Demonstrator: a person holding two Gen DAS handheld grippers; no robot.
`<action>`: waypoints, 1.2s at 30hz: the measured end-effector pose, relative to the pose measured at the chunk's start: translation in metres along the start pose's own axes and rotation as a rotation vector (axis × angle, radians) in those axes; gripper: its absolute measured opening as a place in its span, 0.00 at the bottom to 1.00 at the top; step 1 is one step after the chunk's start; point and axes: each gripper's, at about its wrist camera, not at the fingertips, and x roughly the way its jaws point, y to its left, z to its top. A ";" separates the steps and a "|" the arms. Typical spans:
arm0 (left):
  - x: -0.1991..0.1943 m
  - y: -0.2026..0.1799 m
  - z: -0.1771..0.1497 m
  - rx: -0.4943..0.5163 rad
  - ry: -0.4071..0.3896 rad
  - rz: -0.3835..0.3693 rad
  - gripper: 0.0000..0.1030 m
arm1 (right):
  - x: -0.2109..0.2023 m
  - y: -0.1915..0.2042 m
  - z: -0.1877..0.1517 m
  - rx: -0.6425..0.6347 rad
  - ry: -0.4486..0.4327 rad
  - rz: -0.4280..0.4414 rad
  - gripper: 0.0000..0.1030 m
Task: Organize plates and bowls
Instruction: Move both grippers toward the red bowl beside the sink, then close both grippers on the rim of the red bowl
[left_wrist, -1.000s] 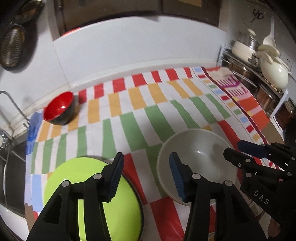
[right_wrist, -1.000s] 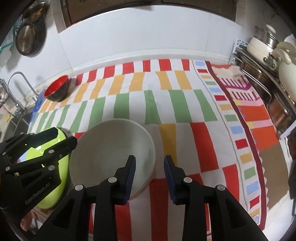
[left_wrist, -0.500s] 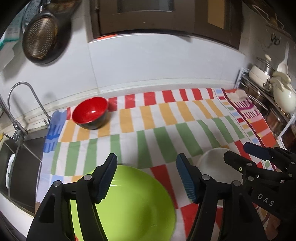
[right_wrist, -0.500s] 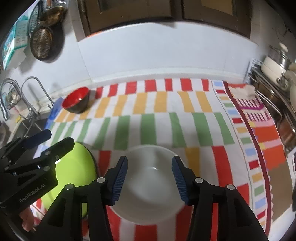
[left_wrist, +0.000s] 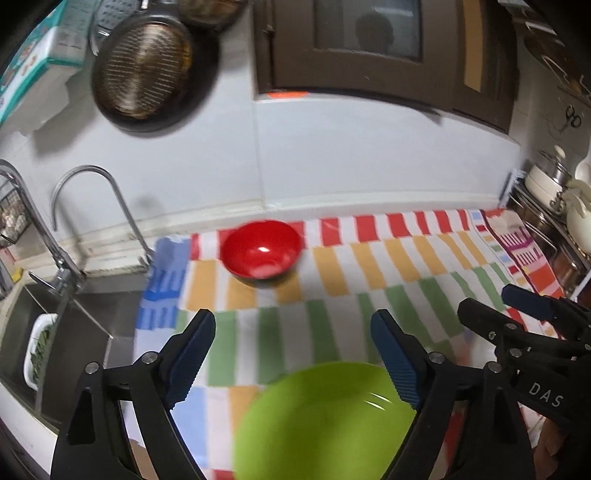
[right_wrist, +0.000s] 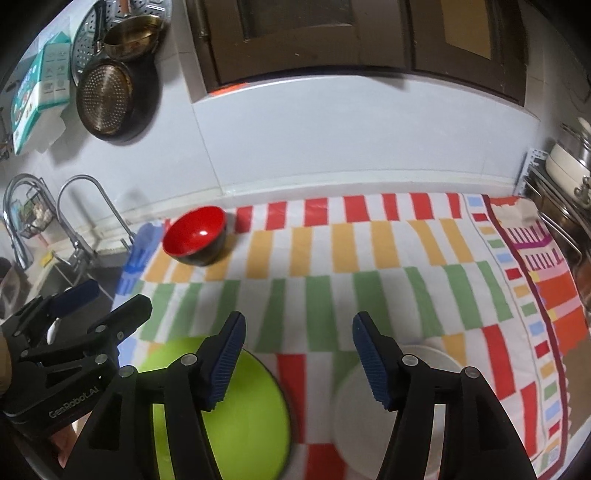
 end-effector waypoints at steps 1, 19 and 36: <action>0.000 0.007 0.001 0.001 -0.007 0.008 0.86 | 0.001 0.006 0.003 -0.001 -0.007 0.000 0.65; 0.050 0.102 0.021 -0.013 -0.032 0.089 0.86 | 0.057 0.100 0.046 -0.034 -0.057 -0.012 0.74; 0.153 0.124 0.047 0.006 0.105 0.025 0.79 | 0.151 0.112 0.086 -0.014 0.070 -0.057 0.74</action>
